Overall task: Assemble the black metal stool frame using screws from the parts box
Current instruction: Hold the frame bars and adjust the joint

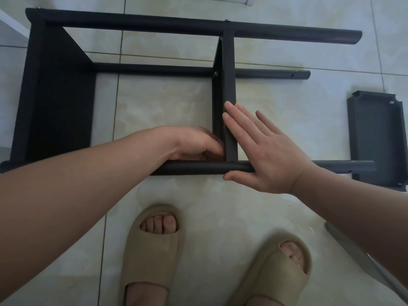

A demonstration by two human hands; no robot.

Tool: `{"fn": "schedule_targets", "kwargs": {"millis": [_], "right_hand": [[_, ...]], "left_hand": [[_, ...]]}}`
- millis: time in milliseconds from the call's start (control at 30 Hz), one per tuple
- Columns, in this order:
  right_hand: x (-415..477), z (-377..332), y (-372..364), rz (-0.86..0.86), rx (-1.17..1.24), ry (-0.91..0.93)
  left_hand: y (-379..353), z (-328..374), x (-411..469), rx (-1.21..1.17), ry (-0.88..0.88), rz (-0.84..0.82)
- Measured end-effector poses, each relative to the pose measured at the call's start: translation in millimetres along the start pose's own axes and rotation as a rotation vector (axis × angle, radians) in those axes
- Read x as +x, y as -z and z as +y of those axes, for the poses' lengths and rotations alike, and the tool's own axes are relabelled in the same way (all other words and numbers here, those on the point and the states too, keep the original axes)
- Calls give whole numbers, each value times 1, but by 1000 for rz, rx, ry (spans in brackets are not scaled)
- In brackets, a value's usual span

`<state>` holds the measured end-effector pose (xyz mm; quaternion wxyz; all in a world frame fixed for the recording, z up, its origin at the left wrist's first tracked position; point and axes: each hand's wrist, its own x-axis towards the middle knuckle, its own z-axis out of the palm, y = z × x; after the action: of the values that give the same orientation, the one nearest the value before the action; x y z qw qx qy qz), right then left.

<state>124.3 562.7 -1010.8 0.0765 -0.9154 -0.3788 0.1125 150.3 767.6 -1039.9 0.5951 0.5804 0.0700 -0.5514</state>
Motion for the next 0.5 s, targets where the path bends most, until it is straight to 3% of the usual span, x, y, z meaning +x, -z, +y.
{"fn": "schedule_targets", "kwargs": {"millis": [500], "right_hand": [[-1, 1, -2, 28, -3, 11]], "left_hand": [[1, -2, 0, -78, -38, -50]]}}
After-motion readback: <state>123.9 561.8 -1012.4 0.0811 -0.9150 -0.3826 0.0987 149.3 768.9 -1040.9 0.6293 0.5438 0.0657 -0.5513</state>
